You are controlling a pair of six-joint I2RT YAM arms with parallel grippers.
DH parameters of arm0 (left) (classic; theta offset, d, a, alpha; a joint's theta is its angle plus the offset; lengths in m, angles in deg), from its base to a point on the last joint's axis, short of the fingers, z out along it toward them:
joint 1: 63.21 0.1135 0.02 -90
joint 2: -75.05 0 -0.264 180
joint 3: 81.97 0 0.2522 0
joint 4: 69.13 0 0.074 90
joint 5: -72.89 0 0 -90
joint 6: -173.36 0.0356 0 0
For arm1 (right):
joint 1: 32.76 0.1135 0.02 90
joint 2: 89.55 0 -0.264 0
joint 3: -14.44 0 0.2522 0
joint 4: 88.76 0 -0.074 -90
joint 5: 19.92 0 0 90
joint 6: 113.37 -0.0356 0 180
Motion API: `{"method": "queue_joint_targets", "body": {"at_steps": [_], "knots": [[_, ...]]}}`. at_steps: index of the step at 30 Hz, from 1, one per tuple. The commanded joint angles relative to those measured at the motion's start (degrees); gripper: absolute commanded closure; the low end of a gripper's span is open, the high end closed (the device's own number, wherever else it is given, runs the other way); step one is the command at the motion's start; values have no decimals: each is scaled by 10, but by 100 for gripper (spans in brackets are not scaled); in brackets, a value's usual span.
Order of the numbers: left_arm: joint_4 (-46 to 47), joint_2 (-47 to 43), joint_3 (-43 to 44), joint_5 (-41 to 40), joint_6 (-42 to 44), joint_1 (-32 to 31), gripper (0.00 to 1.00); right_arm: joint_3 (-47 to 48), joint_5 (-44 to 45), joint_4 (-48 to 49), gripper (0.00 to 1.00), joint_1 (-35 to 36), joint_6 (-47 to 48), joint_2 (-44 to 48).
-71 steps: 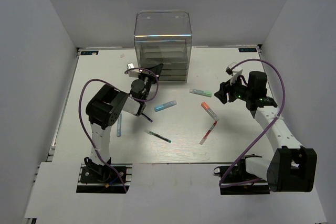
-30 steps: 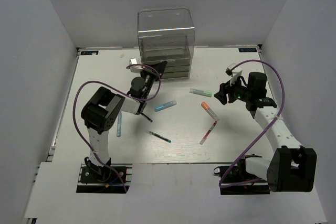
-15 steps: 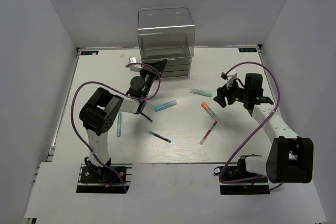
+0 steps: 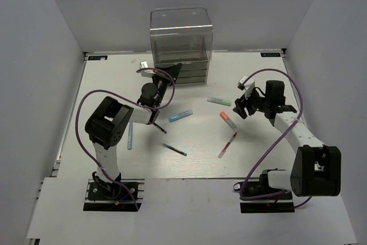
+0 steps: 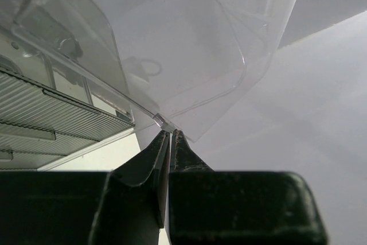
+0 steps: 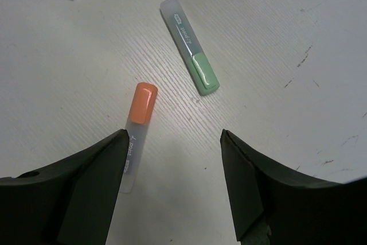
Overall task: Sort the stationery into containers
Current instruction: Open the storage box at the center of the board.
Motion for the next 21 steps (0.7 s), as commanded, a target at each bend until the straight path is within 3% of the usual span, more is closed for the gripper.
{"method": "queue_joint_targets", "body": {"at_steps": [1,21], "knots": [[187,-56,16,-7,5,1,100,4,-10,12,29,4,48,-17],[164,-61,38,-18,10,1,96,35,-1,13,25,45,95,-60]]}}
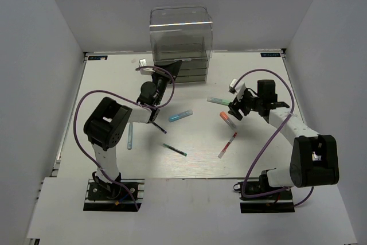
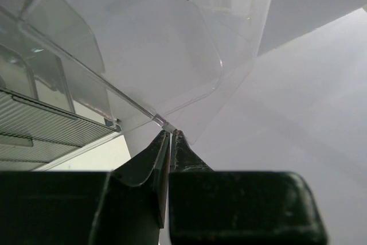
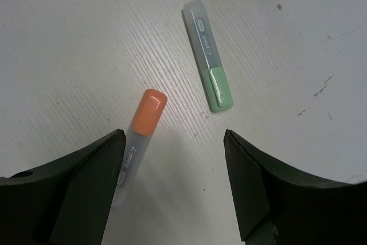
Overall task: Sort the stationery into containers
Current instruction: Open the storage box at the center of the board.
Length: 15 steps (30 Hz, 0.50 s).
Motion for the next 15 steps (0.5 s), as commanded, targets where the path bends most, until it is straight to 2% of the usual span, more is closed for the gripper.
{"method": "queue_joint_targets", "body": {"at_steps": [1,15], "knots": [[156,-48,36,-15,8,2,96,19,-1,14,25,5,10,-3],[151,-48,41,-15,8,2,95,13,37,44,18,22,41,-21]]}}
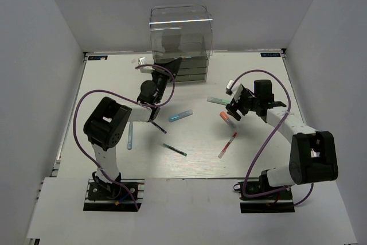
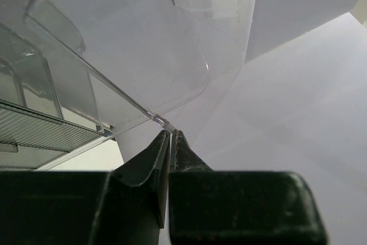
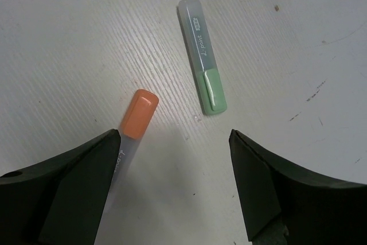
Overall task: Sort the stationery into containers
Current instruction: Open the storage box at the center of the board, then pick up the pen from the center of the board.
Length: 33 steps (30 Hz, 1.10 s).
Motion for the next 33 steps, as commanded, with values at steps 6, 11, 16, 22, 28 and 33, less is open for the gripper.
{"method": "queue_joint_targets", "body": {"at_steps": [6,11,16,22,28,33], "knots": [[146,-48,25,-12,8,2,95,18,16,45,13,8,21,-19],[146,-48,25,-12,8,2,95,24,51,69,12,21,40,-51],[146,-48,25,-12,8,2,95,58,60,66,12,27,50,-94],[146,-53,25,-12,8,2,95,107,38,38,12,31,58,-145],[146,-53,20,-12,8,2,95,142,35,-1,14,34,89,-185],[146,-58,14,-18,8,2,95,163,33,-22,17,34,94,-219]]}}
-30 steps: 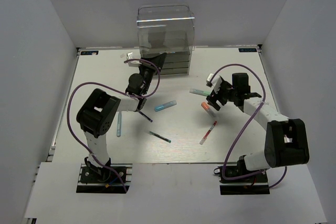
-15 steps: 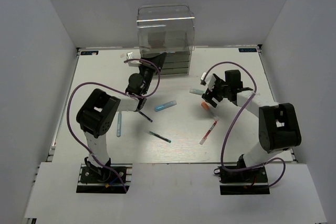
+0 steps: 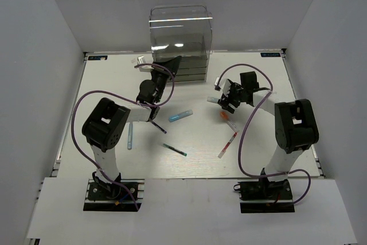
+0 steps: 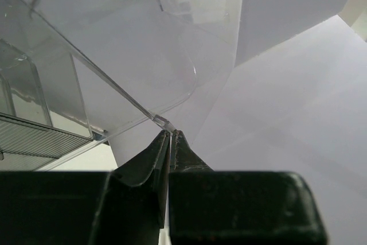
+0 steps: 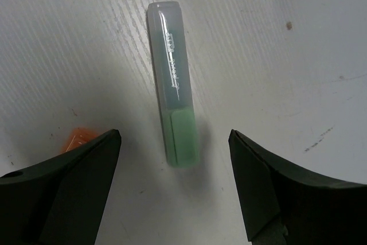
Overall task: Sort the stationery into containers
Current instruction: Pick up the pen from the center of the board.
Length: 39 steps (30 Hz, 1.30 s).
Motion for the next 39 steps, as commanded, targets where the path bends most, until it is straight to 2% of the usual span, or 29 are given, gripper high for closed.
{"method": "queue_joint_targets", "body": {"at_steps": [1,9,13,17,19,23,24,26,27,30,36,39], "knots": [[146,-47,13,-17,8,2,95,32,-10,-28,19,1,15,-21],[146,-47,13,-17,8,2,95,75,-2,-69,22,0,5,-70],[146,-47,13,-17,8,7,95,103,-18,-123,26,-2,23,-88],[141,-47,13,-17,13,7,95,127,-26,-183,38,1,52,-113],[141,-47,8,-17,13,7,95,144,-32,-228,40,1,73,-125],[141,-52,3,-17,13,7,95,166,-38,-283,52,1,89,-140],[141,-52,3,-17,13,7,95,170,-40,-289,60,1,90,-144],[141,-52,3,-17,13,7,95,179,-43,-309,71,1,92,-151],[141,-52,3,-17,13,7,95,181,-46,-310,80,1,92,-153],[141,-58,-3,-17,13,7,95,173,-50,-295,87,1,80,-136],[141,-58,-3,-17,13,7,95,132,-56,-151,94,5,40,-51],[141,-58,-3,-17,13,12,95,93,-50,-71,96,15,59,9]]}}
